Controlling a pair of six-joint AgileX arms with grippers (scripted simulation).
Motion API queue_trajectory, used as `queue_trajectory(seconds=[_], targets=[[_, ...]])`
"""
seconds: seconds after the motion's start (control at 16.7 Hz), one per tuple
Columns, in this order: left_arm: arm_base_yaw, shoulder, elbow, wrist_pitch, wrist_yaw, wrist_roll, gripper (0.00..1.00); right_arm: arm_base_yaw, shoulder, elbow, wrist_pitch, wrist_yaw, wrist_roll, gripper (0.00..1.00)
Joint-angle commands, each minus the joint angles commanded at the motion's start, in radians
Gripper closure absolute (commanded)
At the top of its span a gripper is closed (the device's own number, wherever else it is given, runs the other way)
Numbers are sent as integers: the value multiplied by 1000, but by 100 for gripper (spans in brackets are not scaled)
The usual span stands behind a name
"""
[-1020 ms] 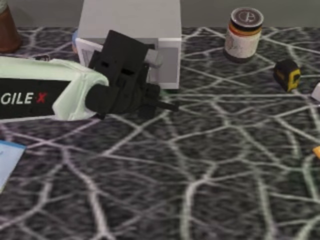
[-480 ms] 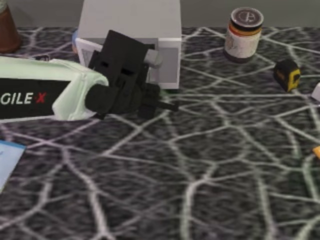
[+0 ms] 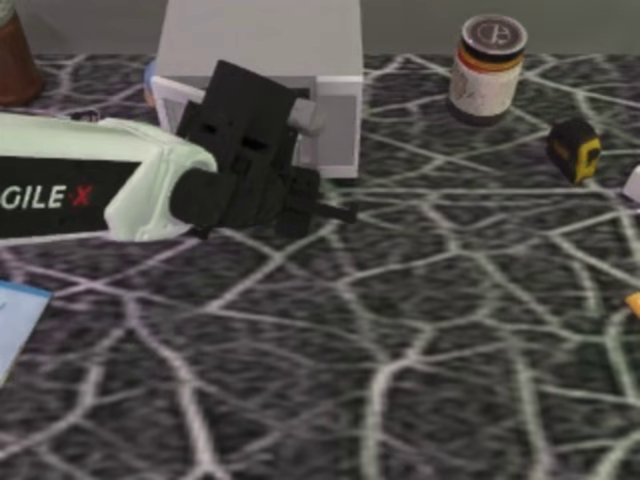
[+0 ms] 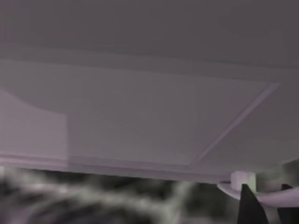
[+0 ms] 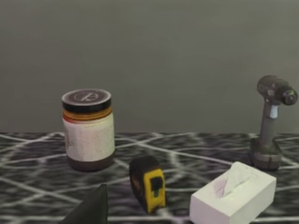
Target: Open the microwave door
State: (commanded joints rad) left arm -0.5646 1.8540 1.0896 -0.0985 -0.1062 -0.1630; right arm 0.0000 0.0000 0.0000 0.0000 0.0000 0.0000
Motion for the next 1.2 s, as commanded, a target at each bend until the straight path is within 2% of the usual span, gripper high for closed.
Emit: queue_trajectory(seconds=[0.48, 1.2], targets=[[13, -21, -28, 11, 32, 37, 100, 0, 0, 0, 0, 0, 0, 0], [13, -21, -28, 11, 32, 37, 100, 0, 0, 0, 0, 0, 0, 0]])
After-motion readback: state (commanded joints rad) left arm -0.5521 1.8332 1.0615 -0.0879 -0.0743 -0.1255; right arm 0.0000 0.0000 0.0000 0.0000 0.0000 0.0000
